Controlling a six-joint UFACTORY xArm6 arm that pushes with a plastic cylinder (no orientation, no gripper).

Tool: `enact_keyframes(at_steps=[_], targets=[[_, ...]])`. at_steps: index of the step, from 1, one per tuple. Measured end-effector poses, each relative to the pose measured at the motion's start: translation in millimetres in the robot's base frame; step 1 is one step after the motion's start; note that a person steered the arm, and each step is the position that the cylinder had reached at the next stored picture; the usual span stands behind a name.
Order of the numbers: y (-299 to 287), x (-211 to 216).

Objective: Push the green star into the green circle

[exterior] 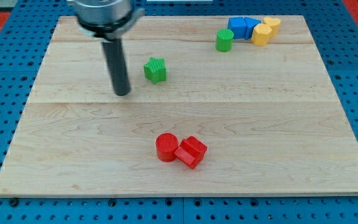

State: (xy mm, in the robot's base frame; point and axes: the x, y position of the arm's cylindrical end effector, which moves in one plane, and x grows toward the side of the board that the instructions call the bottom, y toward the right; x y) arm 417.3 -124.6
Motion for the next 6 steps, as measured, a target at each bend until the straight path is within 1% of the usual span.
enact_keyframes(at_steps=[1, 2, 3, 4, 5, 6], targets=[[63, -51], [124, -112], [182, -134], [162, -112], [126, -62], [190, -57]])
